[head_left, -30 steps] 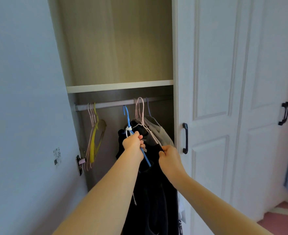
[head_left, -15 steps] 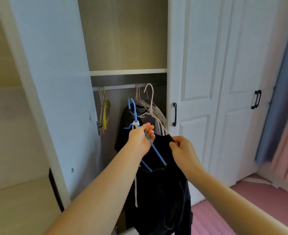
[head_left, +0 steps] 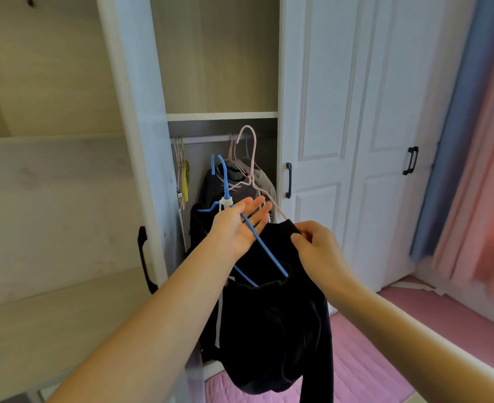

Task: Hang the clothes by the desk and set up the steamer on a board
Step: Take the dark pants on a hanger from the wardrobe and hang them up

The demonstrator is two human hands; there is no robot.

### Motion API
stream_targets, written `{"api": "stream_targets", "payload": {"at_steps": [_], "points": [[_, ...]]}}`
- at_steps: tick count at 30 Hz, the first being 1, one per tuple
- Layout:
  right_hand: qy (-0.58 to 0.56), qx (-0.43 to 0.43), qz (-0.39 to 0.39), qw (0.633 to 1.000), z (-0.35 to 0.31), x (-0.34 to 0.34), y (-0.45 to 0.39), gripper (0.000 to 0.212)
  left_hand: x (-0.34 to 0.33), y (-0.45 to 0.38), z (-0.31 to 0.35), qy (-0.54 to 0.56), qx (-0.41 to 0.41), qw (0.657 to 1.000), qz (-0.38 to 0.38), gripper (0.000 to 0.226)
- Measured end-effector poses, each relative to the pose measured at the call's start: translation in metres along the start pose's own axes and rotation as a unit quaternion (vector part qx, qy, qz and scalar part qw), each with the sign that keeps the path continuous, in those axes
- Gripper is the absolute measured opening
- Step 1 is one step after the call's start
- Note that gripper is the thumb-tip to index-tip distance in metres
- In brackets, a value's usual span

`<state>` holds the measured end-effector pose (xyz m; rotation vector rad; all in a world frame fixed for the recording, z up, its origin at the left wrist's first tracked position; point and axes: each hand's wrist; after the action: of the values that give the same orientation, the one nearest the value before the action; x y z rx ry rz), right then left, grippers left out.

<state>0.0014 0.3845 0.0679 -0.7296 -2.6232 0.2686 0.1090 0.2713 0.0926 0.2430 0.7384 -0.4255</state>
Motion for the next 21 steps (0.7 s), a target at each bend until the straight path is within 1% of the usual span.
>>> {"api": "stream_targets", "payload": {"at_steps": [4,10,14,21], "points": [[0.011,0.004,0.011,1.000,-0.014,0.004,0.026,0.019,-0.004,0.029,0.005,-0.003,0.012,0.999,-0.032,0.036],[0.007,-0.011,0.028,1.000,-0.025,0.006,0.078,0.017,-0.005,0.077,0.001,-0.019,0.024,0.999,-0.045,0.037],[-0.014,-0.022,0.036,0.999,-0.033,0.012,0.119,0.014,-0.003,0.109,0.002,-0.026,0.023,0.998,-0.054,0.036],[-0.016,-0.006,0.045,0.999,-0.052,0.023,0.182,0.014,-0.011,0.168,0.004,-0.022,0.031,0.996,-0.075,0.038]]}}
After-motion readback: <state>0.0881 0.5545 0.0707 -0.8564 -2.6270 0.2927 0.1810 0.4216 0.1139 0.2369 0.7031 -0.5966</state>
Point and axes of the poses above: each hand's wrist, its own y-axis away from the middle knuckle, its own x-axis out of the back of the hand, z = x × y
